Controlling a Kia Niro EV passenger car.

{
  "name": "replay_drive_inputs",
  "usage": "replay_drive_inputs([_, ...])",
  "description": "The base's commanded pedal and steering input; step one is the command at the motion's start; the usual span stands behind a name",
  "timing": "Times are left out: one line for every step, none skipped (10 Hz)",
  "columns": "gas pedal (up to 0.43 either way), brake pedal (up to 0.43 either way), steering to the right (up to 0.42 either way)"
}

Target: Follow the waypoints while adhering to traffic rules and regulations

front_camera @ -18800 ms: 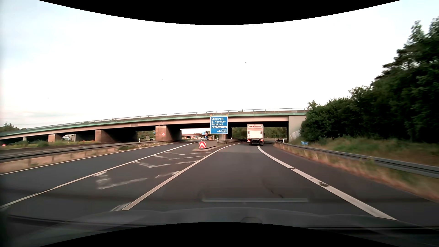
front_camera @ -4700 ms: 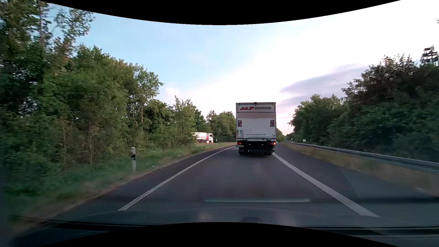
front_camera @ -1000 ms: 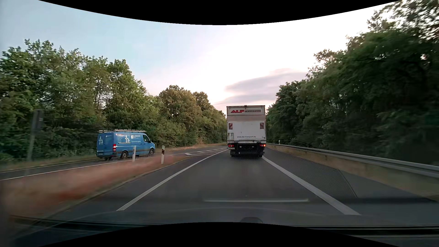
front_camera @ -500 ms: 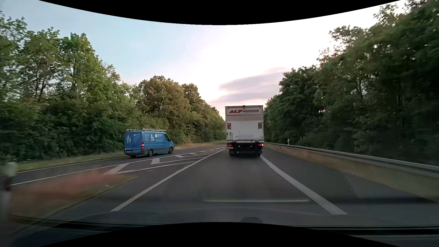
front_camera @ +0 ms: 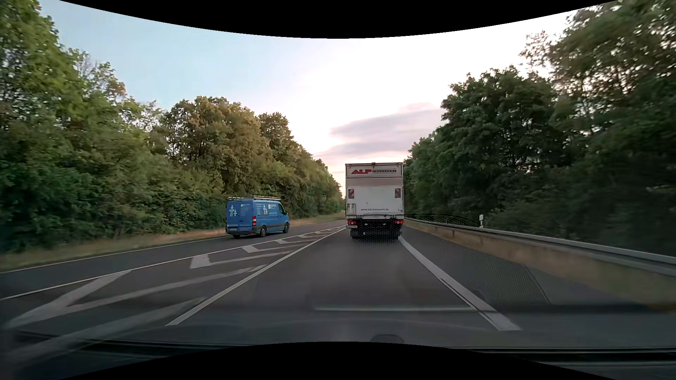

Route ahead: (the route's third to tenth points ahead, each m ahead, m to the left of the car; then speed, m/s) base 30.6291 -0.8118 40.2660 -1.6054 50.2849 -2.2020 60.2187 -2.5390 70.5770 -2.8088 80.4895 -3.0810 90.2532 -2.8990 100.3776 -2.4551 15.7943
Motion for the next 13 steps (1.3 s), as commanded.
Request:
replay_drive_inputs([0.079,0.0,0.014])
replay_drive_inputs([0.087,0.0,0.014])
replay_drive_inputs([0.087,0.0,0.013])
replay_drive_inputs([0.087,0.0,0.012])
replay_drive_inputs([0.087,0.0,0.012])
replay_drive_inputs([0.087,0.0,0.012])
replay_drive_inputs([0.098,0.0,0.012])
replay_drive_inputs([0.098,0.0,0.011])
replay_drive_inputs([0.118,0.0,0.01])
replay_drive_inputs([0.118,0.0,0.01])
replay_drive_inputs([0.13,0.0,0.009])
replay_drive_inputs([0.13,0.0,0.008])
replay_drive_inputs([0.13,0.0,0.006])
